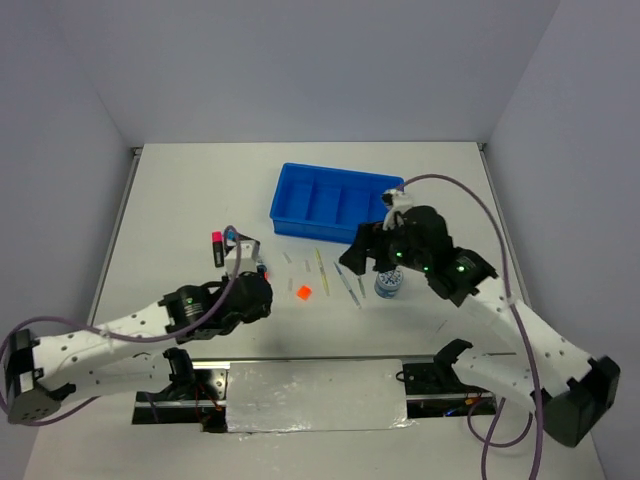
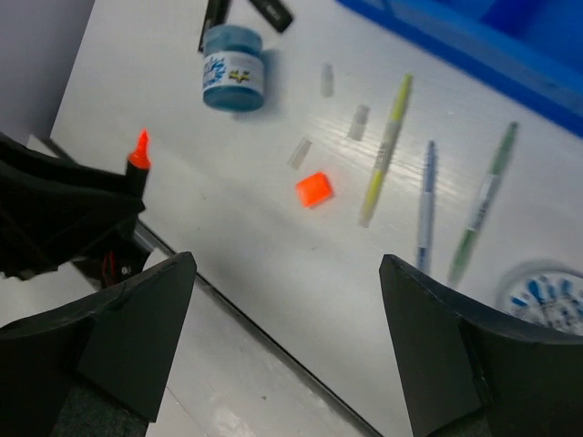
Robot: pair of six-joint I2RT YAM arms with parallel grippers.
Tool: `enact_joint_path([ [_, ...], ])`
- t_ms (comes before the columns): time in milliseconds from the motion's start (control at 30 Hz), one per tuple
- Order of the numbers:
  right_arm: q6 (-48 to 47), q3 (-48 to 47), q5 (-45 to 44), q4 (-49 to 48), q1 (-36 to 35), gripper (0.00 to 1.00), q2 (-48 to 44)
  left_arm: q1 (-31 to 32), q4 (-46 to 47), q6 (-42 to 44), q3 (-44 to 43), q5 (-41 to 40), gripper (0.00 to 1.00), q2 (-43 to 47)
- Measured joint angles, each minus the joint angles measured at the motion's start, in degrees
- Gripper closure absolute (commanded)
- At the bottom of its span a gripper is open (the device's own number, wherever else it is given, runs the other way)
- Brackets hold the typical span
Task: Sort the stationery into containers
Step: Pick up the pen cap from the center of the board.
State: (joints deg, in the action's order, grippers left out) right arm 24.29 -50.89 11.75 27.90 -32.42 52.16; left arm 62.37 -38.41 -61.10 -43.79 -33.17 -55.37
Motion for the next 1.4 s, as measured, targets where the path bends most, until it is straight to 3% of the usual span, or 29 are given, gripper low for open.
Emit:
enact_joint_path([
  [133,2.36,2.1,-0.52,-7.65,-7.96,0.14,9.66,0.02,-2.05,5.27,-0.9,-2.6,1.0,8.17],
  [333,0.52,-0.57,-5.27,-10.95,-17.46,0.22,27.39,0.09,-3.04,15.15,-5.64,-3.37,1.0,15.56],
  [500,-4.61,-3.48,-5.35,-11.58,-19.21,0.22,36.76,0.11,-3.48,22.62,-8.55,-1.7,1.0,18.58],
  [733,-6.03,-9.09,-9.49,-8.57,-19.82,0.17,40.37,0.15,-3.17,29.24,-8.17,2.86,1.0,20.06],
  [933,13.11,-16.85,-27.1,-1.92,-23.82,0.17,42.45,0.2,-3.1,29.86,-8.17,3.43,1.0,20.48],
  [1067,30.47,-22.12,-37.57,5.88,-27.96,0.35,46.84,0.2,-3.15,29.75,-8.17,3.15,1.0,21.77],
  [1233,50.18,-27.91,-43.39,17.49,-30.53,0.41,53.9,0.2,-3.15,29.64,-8.17,2.12,1.0,24.74],
  [1400,60.5,-28.94,-44.22,22.58,-30.67,0.42,56.06,0.2,-3.13,29.68,-8.15,2.1,1.0,26.88],
])
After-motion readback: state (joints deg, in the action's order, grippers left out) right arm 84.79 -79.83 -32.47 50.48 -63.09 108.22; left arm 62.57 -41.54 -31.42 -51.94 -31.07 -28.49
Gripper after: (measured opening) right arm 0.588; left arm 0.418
